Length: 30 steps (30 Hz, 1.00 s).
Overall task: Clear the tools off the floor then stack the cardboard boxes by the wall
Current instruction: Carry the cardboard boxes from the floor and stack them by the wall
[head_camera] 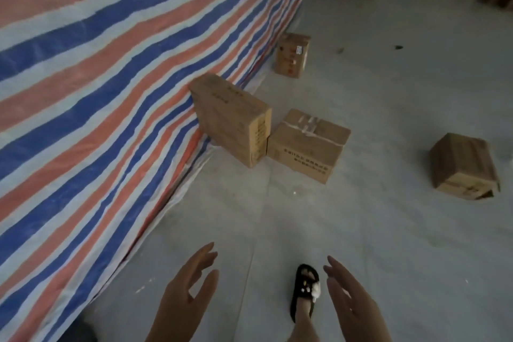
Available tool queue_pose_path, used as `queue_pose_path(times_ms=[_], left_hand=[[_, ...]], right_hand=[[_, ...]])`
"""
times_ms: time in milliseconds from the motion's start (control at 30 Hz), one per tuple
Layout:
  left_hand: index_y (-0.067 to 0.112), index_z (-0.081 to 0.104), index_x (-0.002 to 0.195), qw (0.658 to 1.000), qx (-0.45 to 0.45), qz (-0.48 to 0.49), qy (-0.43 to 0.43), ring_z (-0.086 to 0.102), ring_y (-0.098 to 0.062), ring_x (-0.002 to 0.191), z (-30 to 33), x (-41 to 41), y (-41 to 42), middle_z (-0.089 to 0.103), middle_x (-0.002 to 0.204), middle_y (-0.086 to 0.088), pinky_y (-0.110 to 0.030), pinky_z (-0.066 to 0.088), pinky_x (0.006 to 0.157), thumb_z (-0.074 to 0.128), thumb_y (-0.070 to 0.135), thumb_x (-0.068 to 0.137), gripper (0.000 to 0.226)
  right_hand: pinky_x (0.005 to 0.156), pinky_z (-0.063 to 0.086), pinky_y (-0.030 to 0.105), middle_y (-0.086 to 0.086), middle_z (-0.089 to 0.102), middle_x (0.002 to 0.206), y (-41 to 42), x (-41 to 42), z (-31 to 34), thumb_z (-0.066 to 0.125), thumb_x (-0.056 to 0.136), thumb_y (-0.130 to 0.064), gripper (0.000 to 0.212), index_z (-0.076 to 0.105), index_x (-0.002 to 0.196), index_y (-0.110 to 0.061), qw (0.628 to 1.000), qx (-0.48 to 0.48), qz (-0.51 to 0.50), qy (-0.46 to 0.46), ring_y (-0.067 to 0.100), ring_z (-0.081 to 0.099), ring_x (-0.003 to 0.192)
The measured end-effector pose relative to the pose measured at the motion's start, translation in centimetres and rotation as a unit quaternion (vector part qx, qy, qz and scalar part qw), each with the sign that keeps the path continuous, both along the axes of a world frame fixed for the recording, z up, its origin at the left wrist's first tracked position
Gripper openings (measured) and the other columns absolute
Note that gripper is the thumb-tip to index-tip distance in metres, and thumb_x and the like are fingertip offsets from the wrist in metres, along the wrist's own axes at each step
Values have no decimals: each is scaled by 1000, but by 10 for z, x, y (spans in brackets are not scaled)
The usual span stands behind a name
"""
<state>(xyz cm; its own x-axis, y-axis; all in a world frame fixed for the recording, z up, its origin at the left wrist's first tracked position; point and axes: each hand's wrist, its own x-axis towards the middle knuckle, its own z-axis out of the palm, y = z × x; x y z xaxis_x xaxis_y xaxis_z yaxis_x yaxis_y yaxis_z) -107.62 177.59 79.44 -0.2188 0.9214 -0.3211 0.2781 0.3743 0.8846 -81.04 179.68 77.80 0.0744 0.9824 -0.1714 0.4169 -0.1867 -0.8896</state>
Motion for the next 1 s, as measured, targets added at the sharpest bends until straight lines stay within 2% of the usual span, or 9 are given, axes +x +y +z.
queue_pose_path(times_ms=[100, 200, 333, 433, 567, 633, 800, 933, 1000], left_hand=[[48, 44, 108, 999, 8, 33, -12, 54, 23, 94, -13, 21, 92, 56, 90, 49, -27, 43, 99, 57, 17, 89, 39], [48, 44, 107, 998, -6, 48, -37, 57, 14, 94, -12, 50, 184, 56, 87, 51, -29, 43, 99, 55, 16, 91, 38], [53, 38, 108, 999, 20, 45, -5, 52, 23, 93, -3, 74, 300, 43, 88, 62, -22, 41, 95, 55, 21, 92, 39], [53, 38, 110, 997, 12, 70, 7, 46, 30, 95, -5, 70, 363, 42, 91, 62, -18, 38, 92, 56, 22, 91, 39], [51, 42, 112, 990, -7, 135, 31, 56, 14, 96, -19, 53, 425, 53, 92, 51, -17, 40, 91, 56, 26, 90, 37], [49, 42, 114, 988, -15, 149, 38, 55, 7, 100, -33, 38, 469, 51, 104, 40, -19, 41, 93, 57, 26, 89, 37], [51, 43, 108, 982, -42, 185, 15, 55, 18, 93, -68, -10, 590, 57, 93, 43, -22, 42, 93, 57, 23, 90, 36], [42, 46, 116, 981, -89, 171, -10, 58, -2, 100, -94, -37, 676, 55, 105, 24, -27, 45, 95, 54, 25, 93, 29], [39, 47, 121, 978, -110, 177, -17, 57, -6, 104, -116, -47, 711, 55, 105, 23, -29, 46, 94, 54, 26, 94, 31]], right_hand=[[82, 42, 8, -46, 52, 104, 95, 20, -1, 51, 77, -56, 35, 38, 95, -83, 999, -11, 23, -20, -22, 52, 98], [82, 40, 3, -48, 51, 102, 190, 49, 11, 52, 82, -38, 44, 43, 93, -80, 998, -25, 46, -35, -26, 50, 93], [94, 41, 24, -19, 65, 104, 315, 76, 22, 52, 91, -26, 30, 49, 109, -50, 994, -47, 68, -66, 1, 58, 101], [90, 38, 23, -11, 61, 111, 405, 72, 19, 50, 93, -25, 33, 50, 124, -34, 990, -46, 102, -84, 7, 54, 105], [90, 39, 24, -14, 57, 111, 502, 46, 8, 49, 93, -28, 35, 51, 128, -28, 985, -39, 129, -111, 9, 53, 105], [89, 40, 25, -12, 55, 111, 560, 28, -7, 48, 93, -30, 36, 54, 128, -24, 982, -46, 138, -122, 10, 54, 104], [91, 39, 28, -2, 59, 119, 692, -28, -31, 48, 94, -29, 36, 55, 127, -17, 974, -62, 169, -140, 17, 54, 115], [101, 41, 34, -5, 55, 129, 790, -73, -50, 42, 96, -35, 41, 50, 134, -21, 960, -91, 228, -136, 12, 50, 120], [96, 43, 27, -10, 54, 129, 834, -93, -67, 39, 98, -36, 39, 46, 135, -27, 951, -108, 255, -136, 7, 50, 118]])
